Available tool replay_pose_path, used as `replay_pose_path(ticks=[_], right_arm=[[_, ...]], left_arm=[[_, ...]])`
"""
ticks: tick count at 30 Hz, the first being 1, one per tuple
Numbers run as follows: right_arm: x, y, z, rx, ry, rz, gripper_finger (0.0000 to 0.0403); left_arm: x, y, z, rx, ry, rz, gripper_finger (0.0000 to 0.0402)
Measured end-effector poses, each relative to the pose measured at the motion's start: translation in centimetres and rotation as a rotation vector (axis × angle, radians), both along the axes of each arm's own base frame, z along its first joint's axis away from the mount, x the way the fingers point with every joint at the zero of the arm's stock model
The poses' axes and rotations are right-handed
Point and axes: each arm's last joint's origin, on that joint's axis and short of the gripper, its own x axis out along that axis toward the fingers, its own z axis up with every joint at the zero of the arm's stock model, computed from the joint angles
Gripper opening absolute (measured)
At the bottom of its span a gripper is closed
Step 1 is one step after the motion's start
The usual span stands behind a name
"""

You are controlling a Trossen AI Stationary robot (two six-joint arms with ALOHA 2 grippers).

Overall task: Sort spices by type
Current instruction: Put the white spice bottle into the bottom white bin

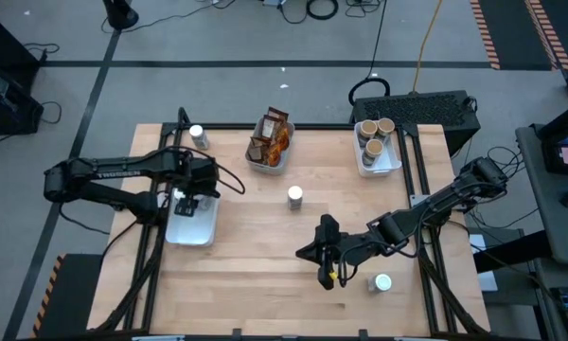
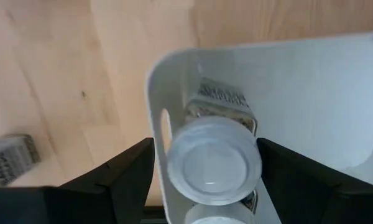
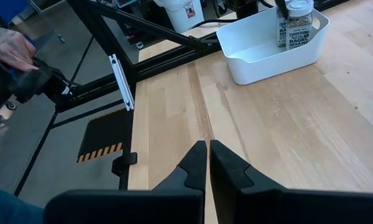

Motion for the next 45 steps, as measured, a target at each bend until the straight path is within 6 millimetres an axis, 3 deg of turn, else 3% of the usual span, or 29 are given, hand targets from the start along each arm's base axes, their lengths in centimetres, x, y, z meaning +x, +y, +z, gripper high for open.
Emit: replay_pose_path(ticks=[10,15,21,27,32,39,45], right_arm=[[0.0,0.0,0.0,0.000,0.001,0.000,0.0000],[-0.1,0.0,0.0,-0.005,0.010,0.010,0.0000],[-0.6,0.0,0.3,0.028,0.038,0.066,0.0000],[-2.1,0.0,0.3,0.103,0.174,0.094,0.0000],[-3.8,1.0,1.1,0.182,0.377,0.154,0.0000],[-6.4,3.3,2.0,0.304,0.582,0.214,0.0000],[-10.5,6.0,1.1,0.407,0.856,0.149,0.0000]], left_arm=[[1.5,0.4,4.9,0.042,-0.178,0.017,0.0283],[2.7,0.6,7.3,0.051,-0.363,0.112,0.0283],[4.8,-0.1,8.6,-0.087,-0.618,0.239,0.0283],[7.5,-1.8,9.6,-0.192,-0.829,0.247,0.0283],[10.1,-4.4,9.5,-0.263,-0.926,0.174,0.0283],[14.3,-8.3,7.8,-0.355,-1.016,0.102,0.0283],[17.9,-12.3,5.3,-0.410,-1.129,0.020,0.0283]])
